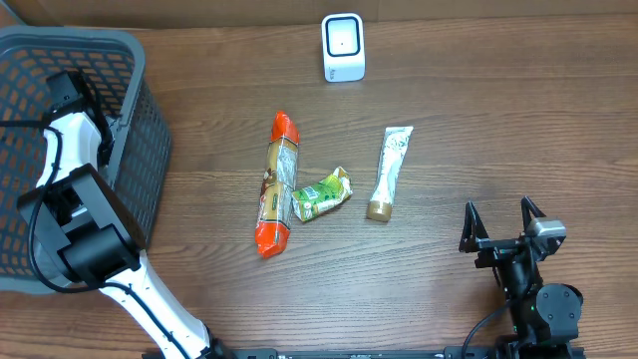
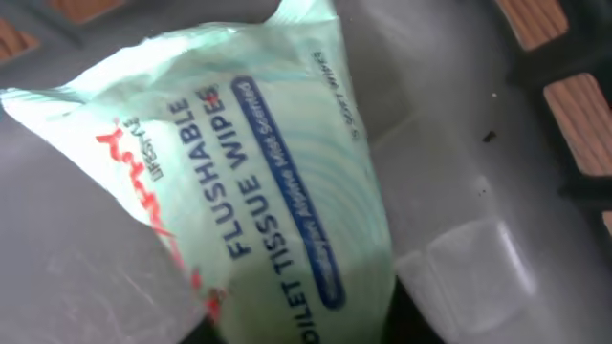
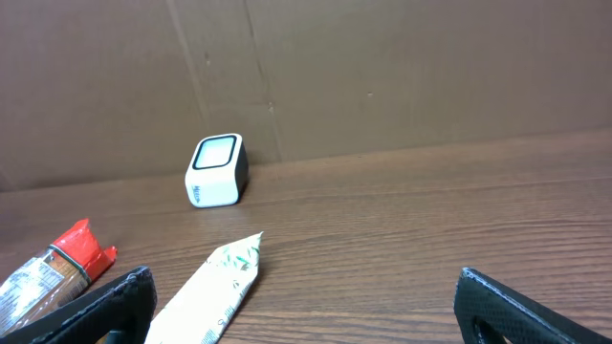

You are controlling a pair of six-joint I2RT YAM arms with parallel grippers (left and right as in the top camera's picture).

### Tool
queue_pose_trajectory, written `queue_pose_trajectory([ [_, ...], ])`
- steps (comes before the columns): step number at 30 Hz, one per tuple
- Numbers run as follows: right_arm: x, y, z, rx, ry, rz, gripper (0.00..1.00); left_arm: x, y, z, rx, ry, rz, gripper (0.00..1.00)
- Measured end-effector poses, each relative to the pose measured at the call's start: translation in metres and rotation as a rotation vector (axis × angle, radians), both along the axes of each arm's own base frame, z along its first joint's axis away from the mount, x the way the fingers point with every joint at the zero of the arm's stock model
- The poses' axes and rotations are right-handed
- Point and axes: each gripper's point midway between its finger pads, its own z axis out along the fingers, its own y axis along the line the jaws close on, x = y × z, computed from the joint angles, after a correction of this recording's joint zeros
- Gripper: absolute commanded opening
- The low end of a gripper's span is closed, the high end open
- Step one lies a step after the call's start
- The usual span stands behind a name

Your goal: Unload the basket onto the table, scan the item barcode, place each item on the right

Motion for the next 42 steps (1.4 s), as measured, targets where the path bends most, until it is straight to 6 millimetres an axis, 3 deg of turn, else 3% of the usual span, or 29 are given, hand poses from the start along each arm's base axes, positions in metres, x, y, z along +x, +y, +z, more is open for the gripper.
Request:
queue_pose_trajectory([
  [5, 0.0, 0.0, 0.0, 0.0, 0.0, 0.0, 1.0, -0.004, -0.002, 0.001, 0.003, 0.029, -0.034, 0.04],
  [10, 0.0, 0.0, 0.0, 0.0, 0.0, 0.0, 1.0, -0.021, -0.011, 0.005, -0.034, 0.099, -0.05, 0.04],
  [12, 0.0, 0.0, 0.0, 0.0, 0.0, 0.0, 1.0, -0.024, -0.014, 0.012, -0.044, 0.107, -0.056, 0.04],
  [15, 0.0, 0.0, 0.0, 0.0, 0.0, 0.0, 1.0, -0.02, -0.014, 0.043, -0.019, 0.058, -0.075, 0.04],
  [17, 0.0, 0.0, 0.0, 0.0, 0.0, 0.0, 1.0, -0.015, -0.015, 0.081, 0.011, -0.023, -0.088, 0.04],
  [19, 0.0, 0.0, 0.0, 0.0, 0.0, 0.0, 1.0, -0.013, -0.019, 0.134, 0.054, -0.133, -0.11, 0.04],
  [23, 0.0, 0.0, 0.0, 0.0, 0.0, 0.0, 1.0, -0.027, -0.041, 0.265, 0.185, -0.388, -0.166, 0.04],
  [26, 0.0, 0.0, 0.0, 0.0, 0.0, 0.0, 1.0, -0.056, -0.079, 0.349, 0.265, -0.558, -0.229, 0.04],
  [29, 0.0, 0.0, 0.0, 0.0, 0.0, 0.0, 1.0, -0.083, -0.128, 0.392, 0.264, -0.65, -0.327, 0.04],
  [32, 0.0, 0.0, 0.0, 0.0, -0.001, 0.0, 1.0, -0.097, -0.177, 0.393, 0.195, -0.646, -0.448, 0.04],
  [35, 0.0, 0.0, 0.0, 0.0, 0.0, 0.0, 1.0, -0.091, -0.226, 0.369, 0.106, -0.57, -0.607, 0.04],
  [42, 0.0, 0.0, 0.0, 0.0, 0.0, 0.0, 1.0, -0.062, -0.343, 0.258, -0.074, -0.249, -0.984, 0.04],
])
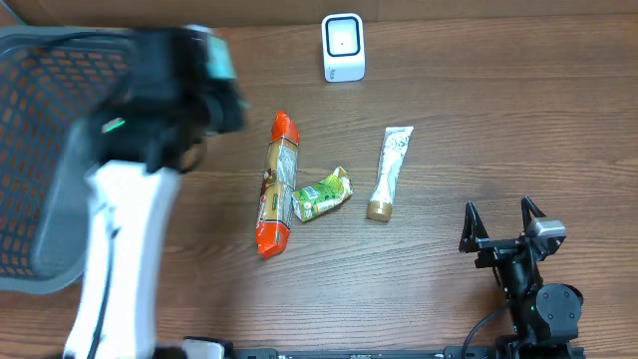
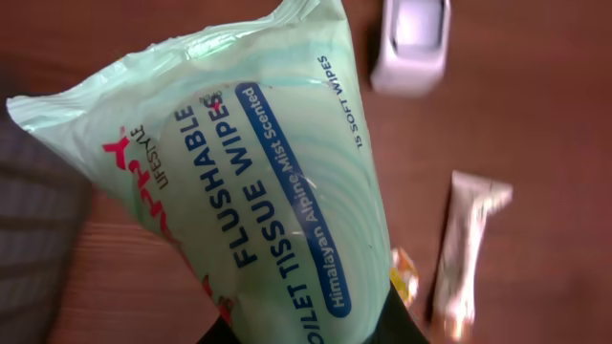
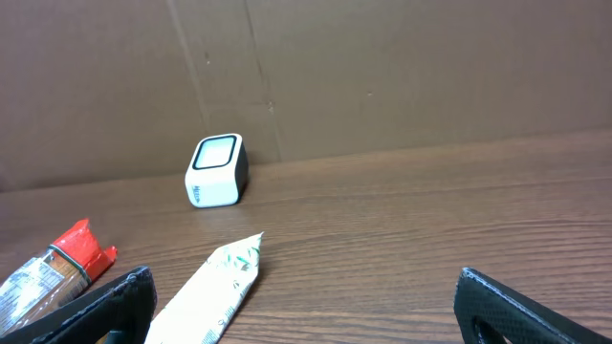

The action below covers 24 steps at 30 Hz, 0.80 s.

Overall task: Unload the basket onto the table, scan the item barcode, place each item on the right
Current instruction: 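Carry the wipes packet out and set it beside the white tube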

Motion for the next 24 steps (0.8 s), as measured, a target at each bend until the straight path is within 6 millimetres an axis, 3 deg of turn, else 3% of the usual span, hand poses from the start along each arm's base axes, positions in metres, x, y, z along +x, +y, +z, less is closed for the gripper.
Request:
queue_pose_trajectory([
  [2, 0.0, 0.0, 0.0, 0.0, 0.0, 0.0, 1.0, 0.002, -0.036, -0.037, 0.01, 0.095, -0.098, 0.04],
  [9, 0.0, 0.0, 0.0, 0.0, 0.0, 0.0, 1.0, 0.002, -0.137, -0.135, -0.008, 0.313, -0.347, 0.04],
  [14, 0.0, 0.0, 0.0, 0.0, 0.0, 0.0, 1.0, -0.014, -0.18, -0.192, -0.021, 0.444, -0.448, 0.11],
  [16, 0.0, 0.0, 0.0, 0.0, 0.0, 0.0, 1.0, -0.019, -0.189, -0.205, -0.02, 0.47, -0.468, 0.27],
  [18, 0.0, 0.0, 0.0, 0.0, 0.0, 0.0, 1.0, -0.022, -0.195, -0.216, -0.018, 0.495, -0.481, 0.56],
  [21, 0.0, 0.0, 0.0, 0.0, 0.0, 0.0, 1.0, -0.025, -0.197, -0.225, -0.014, 0.519, -0.489, 0.84],
  [24, 0.0, 0.0, 0.0, 0.0, 0.0, 0.0, 1.0, -0.024, -0.199, -0.225, -0.025, 0.515, -0.498, 0.85],
])
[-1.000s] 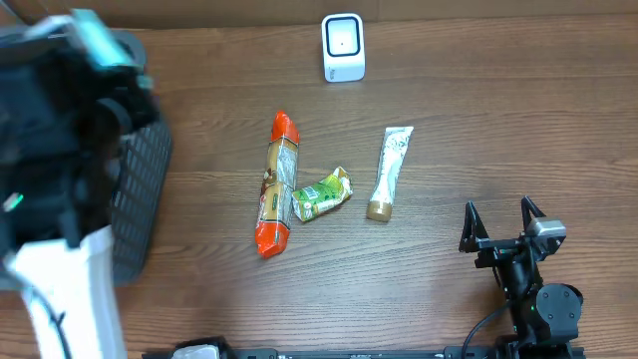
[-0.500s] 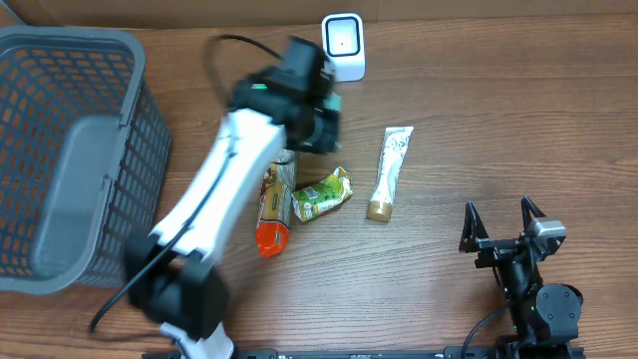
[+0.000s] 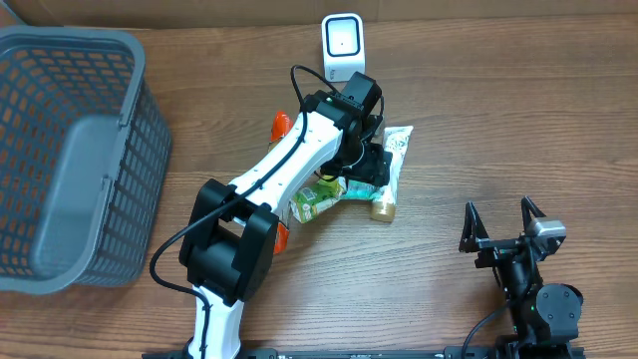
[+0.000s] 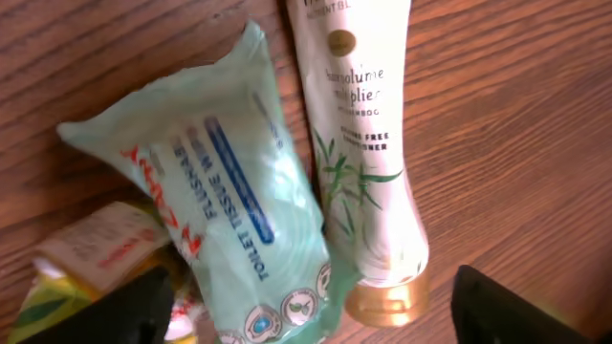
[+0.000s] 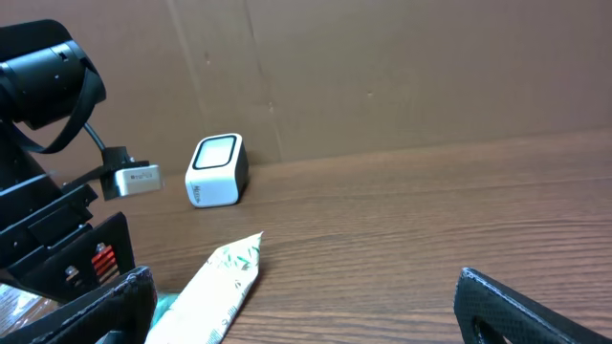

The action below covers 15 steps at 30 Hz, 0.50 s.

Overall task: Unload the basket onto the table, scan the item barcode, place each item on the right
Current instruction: 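Carry the wipes packet out and set it beside the white tube, then retract the left gripper to the table's left front edge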

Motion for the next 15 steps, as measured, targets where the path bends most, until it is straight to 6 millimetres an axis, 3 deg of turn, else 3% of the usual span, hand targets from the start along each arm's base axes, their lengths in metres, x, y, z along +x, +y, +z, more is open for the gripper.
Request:
queue_pose_trajectory([
  [5, 0.0, 0.0, 0.0, 0.0, 0.0, 0.0, 1.0, 0.0, 0.0, 0.004, 0.002, 0.001, 0.0, 0.83],
  [9, 0.0, 0.0, 0.0, 0.0, 0.0, 0.0, 1.0, 0.005, 0.001, 0.03, -0.018, -0.055, 0.004, 0.83],
  [12, 0.0, 0.0, 0.0, 0.0, 0.0, 0.0, 1.0, 0.007, 0.013, 0.08, -0.026, -0.175, 0.023, 0.84],
  [15, 0.0, 0.0, 0.0, -0.001, 0.0, -0.001, 1.0, -0.001, 0.039, 0.15, -0.022, -0.34, 0.065, 0.86],
])
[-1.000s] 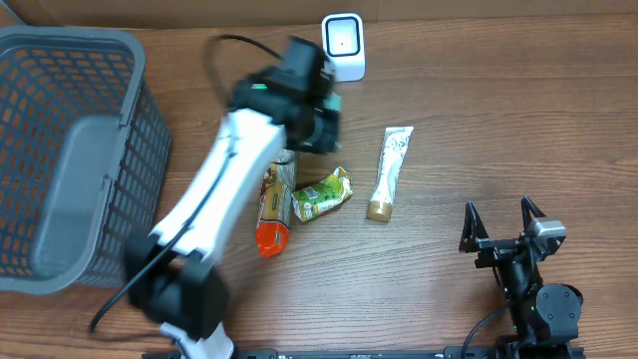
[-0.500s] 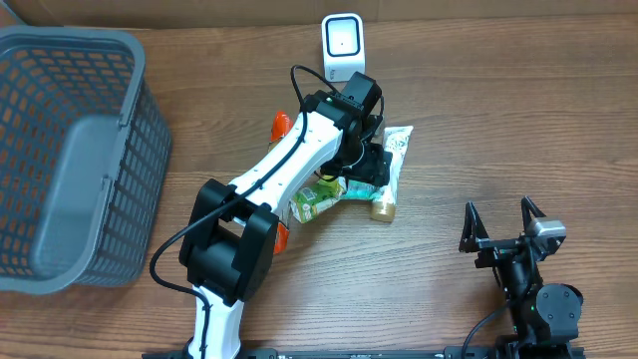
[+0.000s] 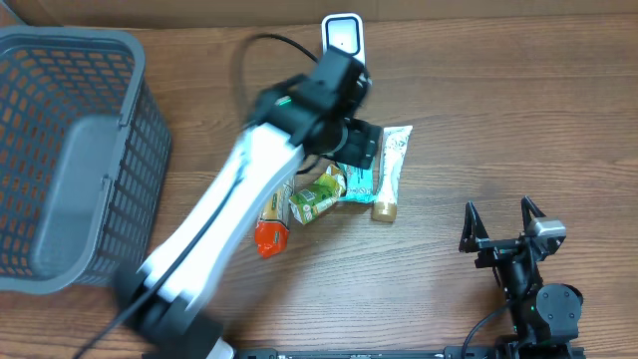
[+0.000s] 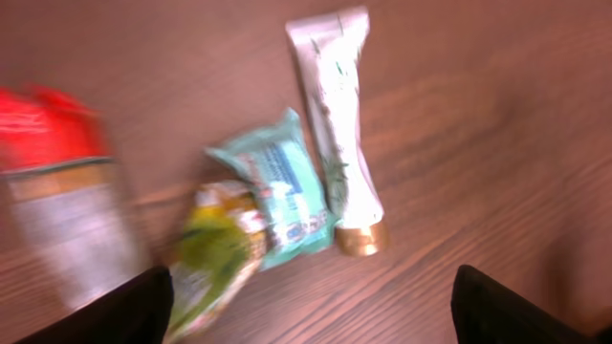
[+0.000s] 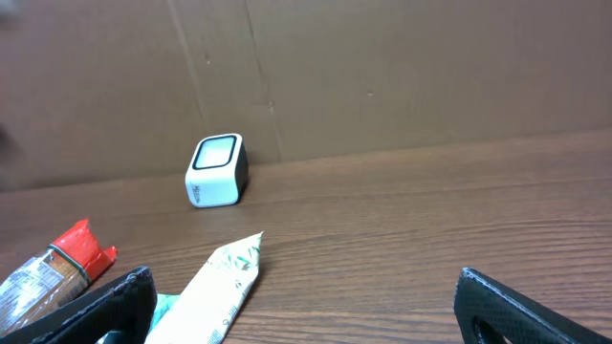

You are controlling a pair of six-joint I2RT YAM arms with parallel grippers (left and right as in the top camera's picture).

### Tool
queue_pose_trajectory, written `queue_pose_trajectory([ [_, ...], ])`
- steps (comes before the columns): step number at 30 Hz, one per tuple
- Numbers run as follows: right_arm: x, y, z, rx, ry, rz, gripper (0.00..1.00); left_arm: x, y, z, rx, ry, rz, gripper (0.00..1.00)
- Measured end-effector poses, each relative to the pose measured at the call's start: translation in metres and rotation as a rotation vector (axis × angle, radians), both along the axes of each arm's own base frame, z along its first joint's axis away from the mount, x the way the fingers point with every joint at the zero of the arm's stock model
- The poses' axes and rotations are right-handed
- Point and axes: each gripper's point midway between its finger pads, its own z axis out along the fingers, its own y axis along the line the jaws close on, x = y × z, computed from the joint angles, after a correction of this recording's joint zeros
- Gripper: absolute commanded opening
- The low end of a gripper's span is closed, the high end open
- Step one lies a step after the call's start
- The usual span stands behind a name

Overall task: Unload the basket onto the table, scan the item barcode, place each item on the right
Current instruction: 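Retract the left gripper to the table's left front edge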

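The pale green flushable-wipes pack (image 4: pixel 277 186) lies flat on the table between a green snack packet (image 4: pixel 215 258) and a white tube with a gold cap (image 4: pixel 339 143); overhead it shows as the wipes pack (image 3: pixel 357 179). My left gripper (image 4: pixel 311 320) hangs open above these items, holding nothing; its arm (image 3: pixel 299 110) is blurred overhead. The white barcode scanner (image 3: pixel 344 40) stands at the table's far edge and also appears as the scanner (image 5: pixel 217 170). My right gripper (image 3: pixel 503 227) rests open at the front right, apart from everything.
A long clear package with red ends (image 3: pixel 269 214) lies left of the green packet. A grey plastic basket (image 3: pixel 90 50) fills the left side of the table. A brown cardboard wall (image 5: pixel 382 67) stands behind the scanner.
My left gripper, open and close over the wipes pack, now stands higher and farther from it. The pack stays on the table by the tube. The right arm has not moved.
My left gripper was inside the basket, shut on the wipes pack. Then it held the pack above the table with the scanner in view. Then the pack lay beside the tube with the gripper open over it, and now the gripper is farther off.
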Motion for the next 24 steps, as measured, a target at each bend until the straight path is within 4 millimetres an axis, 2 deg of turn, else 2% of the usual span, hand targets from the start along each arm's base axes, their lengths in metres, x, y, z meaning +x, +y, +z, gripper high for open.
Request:
queue_pose_trajectory([
  [1, 0.0, 0.0, 0.0, 0.0, 0.0, 0.0, 1.0, -0.003, 0.006, 0.011, 0.003, -0.027, 0.011, 0.86],
  [2, 0.0, 0.0, 0.0, 0.0, 0.0, 0.001, 1.0, -0.013, 0.024, 0.045, 0.007, -0.103, 0.052, 0.87],
  [4, 0.0, 0.0, 0.0, 0.0, 0.0, 0.0, 1.0, -0.03, 0.05, 0.077, 0.021, -0.167, 0.12, 0.88],
  [6, 0.0, 0.0, 0.0, 0.001, 0.001, 0.0, 1.0, -0.048, 0.078, 0.099, 0.038, -0.207, 0.193, 0.88],
  [8, 0.0, 0.0, 0.0, 0.001, 0.001, 0.0, 1.0, -0.065, 0.103, 0.109, 0.062, -0.216, 0.256, 0.89],
  [11, 0.0, 0.0, 0.0, 0.001, 0.0, 0.0, 1.0, -0.084, 0.136, 0.113, 0.104, -0.202, 0.36, 0.91],
  [15, 0.0, 0.0, 0.0, 0.0, 0.0, 0.0, 1.0, -0.101, 0.165, 0.115, 0.114, -0.218, 0.47, 0.91],
  [20, 0.0, 0.0, 0.0, 0.001, 0.0, 0.0, 1.0, -0.122, 0.18, 0.1, 0.099, -0.244, 0.51, 0.91],
  [24, 0.0, 0.0, 0.0, 0.0, 0.0, 0.0, 1.0, -0.131, 0.183, 0.082, 0.092, -0.245, 0.516, 0.89],
])
